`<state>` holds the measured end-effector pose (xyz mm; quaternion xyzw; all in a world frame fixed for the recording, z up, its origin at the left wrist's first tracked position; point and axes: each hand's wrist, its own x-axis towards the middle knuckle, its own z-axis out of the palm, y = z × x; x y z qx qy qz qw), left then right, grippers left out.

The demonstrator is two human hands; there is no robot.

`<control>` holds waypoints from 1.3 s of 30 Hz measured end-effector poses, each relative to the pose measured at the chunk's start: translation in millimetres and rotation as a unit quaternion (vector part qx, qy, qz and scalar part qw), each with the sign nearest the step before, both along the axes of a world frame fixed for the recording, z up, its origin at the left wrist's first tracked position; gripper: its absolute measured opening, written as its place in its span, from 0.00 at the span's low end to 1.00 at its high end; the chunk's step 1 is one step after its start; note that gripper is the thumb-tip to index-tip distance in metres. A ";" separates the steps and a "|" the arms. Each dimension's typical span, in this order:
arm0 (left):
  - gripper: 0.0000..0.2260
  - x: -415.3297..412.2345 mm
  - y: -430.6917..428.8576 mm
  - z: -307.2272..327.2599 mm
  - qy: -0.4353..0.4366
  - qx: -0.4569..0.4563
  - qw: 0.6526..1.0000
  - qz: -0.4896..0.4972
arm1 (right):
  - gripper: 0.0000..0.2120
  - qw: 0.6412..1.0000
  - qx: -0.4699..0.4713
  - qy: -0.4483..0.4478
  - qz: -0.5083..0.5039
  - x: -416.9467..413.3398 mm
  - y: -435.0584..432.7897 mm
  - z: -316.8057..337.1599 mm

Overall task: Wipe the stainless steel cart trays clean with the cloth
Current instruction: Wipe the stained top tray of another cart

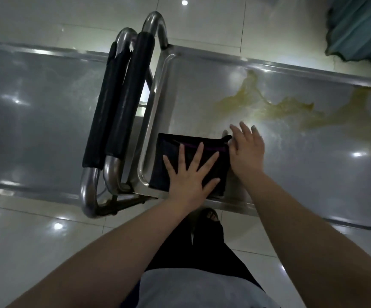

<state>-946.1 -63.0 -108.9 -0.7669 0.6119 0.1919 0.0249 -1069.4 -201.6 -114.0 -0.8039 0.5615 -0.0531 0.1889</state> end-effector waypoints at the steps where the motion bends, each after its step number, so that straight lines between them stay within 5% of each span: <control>1: 0.30 -4.5 4.6 -6.8 -0.020 0.005 1.000 0.007 | 0.22 0.999 0.001 0.043 0.000 -4.9 -9.9 -5.6; 6: 0.36 -2.7 -0.2 -18.2 -0.052 -0.028 0.996 0.067 | 0.27 0.990 0.001 0.138 0.004 -9.1 -40.8 -30.5; 32: 0.38 27.3 36.2 -28.2 -0.090 -0.006 0.993 0.076 | 0.31 0.984 0.023 0.169 0.048 -10.1 -38.7 -30.6; 39: 0.37 75.6 -98.6 -32.4 -0.069 -0.003 0.993 0.092 | 0.31 0.986 -0.007 0.161 0.042 -9.7 -38.0 -41.6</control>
